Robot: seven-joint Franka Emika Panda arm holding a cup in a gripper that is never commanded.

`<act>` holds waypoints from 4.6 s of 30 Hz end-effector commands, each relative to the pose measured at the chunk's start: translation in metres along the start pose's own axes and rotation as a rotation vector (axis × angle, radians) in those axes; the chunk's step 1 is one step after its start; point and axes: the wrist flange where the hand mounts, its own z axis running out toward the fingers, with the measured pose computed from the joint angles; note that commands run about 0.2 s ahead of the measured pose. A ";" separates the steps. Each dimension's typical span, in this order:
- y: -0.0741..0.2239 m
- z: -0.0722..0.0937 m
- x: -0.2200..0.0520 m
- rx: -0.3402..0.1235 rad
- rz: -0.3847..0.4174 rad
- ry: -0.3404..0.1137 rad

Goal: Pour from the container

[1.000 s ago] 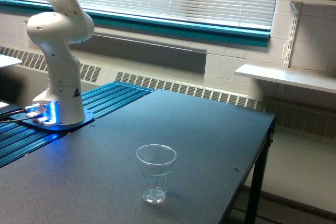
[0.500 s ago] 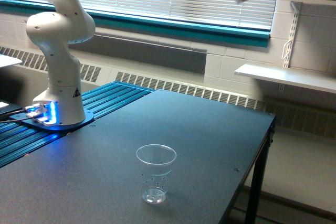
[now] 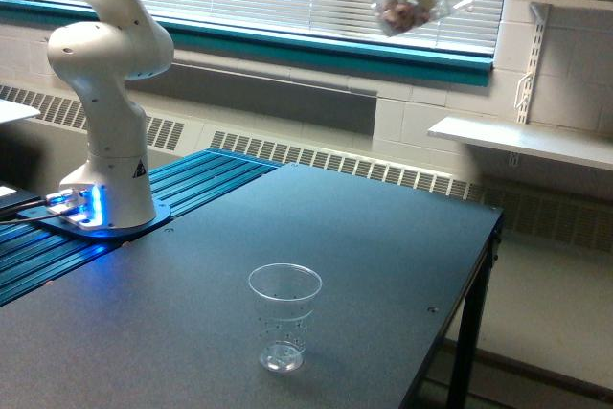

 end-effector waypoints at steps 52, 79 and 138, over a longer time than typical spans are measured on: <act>0.230 0.141 0.002 -0.131 0.494 -0.249; 0.259 0.204 0.023 -0.124 0.584 -0.425; 0.277 0.242 0.015 -0.067 0.856 -0.621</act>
